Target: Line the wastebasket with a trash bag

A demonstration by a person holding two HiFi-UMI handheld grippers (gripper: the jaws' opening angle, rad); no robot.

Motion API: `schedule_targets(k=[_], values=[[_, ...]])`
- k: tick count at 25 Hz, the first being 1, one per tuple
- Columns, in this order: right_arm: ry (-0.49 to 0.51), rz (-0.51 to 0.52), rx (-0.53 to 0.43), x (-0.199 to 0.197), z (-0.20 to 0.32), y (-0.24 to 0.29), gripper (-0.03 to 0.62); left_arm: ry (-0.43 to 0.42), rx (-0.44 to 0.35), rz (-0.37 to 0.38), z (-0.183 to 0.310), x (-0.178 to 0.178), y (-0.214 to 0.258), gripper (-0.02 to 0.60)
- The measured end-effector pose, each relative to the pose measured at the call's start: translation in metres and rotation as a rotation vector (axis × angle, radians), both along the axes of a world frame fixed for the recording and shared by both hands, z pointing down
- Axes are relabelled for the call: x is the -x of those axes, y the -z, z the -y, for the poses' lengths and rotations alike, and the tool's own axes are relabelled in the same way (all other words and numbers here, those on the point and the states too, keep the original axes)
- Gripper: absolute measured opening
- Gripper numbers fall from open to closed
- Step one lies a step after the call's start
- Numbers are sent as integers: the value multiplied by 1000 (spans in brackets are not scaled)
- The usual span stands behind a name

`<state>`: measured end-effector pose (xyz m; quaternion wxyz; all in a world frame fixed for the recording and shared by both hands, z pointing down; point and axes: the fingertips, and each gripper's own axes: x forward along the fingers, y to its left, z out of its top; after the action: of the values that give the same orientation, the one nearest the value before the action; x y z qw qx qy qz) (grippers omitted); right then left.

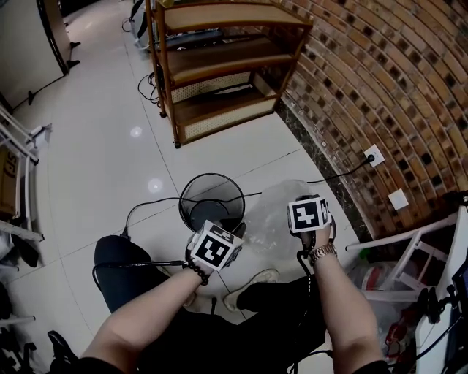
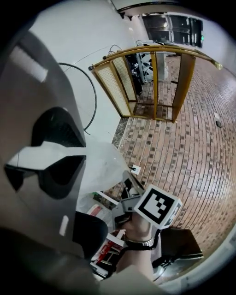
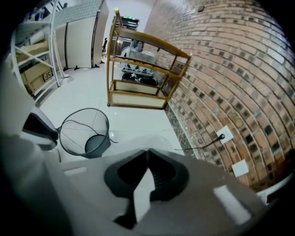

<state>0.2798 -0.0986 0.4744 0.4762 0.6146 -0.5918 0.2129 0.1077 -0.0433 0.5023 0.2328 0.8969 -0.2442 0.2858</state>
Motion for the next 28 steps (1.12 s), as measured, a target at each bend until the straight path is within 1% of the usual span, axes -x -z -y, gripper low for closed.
schedule_targets(k=[2, 4, 6, 8, 10, 13, 14, 17, 18, 20, 23, 28], values=[[8, 10, -7, 6, 1, 18, 2, 18, 31, -36, -5, 1, 2, 92], [30, 16, -29, 14, 5, 37, 2, 41, 56, -67, -10, 1, 0, 154], [58, 16, -62, 21, 11, 58, 2, 70, 88, -100, -16, 2, -3, 187], [98, 17, -116, 31, 22, 82, 2, 104, 134, -140, -22, 2, -6, 207], [118, 28, -145, 40, 27, 102, 2, 135, 195, -186, -29, 1, -8, 216], [131, 57, -159, 55, 28, 126, 2, 186, 283, -245, -35, 1, -12, 227], [140, 50, -175, 59, 31, 135, 2, 206, 317, -271, -36, 1, -13, 238], [165, 57, -212, 72, 36, 160, 2, 280, 445, -374, -39, -2, -17, 297], [171, 68, -221, 77, 36, 167, 2, 303, 474, -397, -39, -2, -18, 301], [182, 92, -237, 87, 38, 180, 2, 339, 493, -414, -36, 0, -20, 302], [192, 133, -253, 99, 38, 195, 2, 399, 495, -429, -28, 7, -22, 301], [190, 208, -268, 112, 35, 206, 2, 487, 462, -409, -9, 29, -21, 301]])
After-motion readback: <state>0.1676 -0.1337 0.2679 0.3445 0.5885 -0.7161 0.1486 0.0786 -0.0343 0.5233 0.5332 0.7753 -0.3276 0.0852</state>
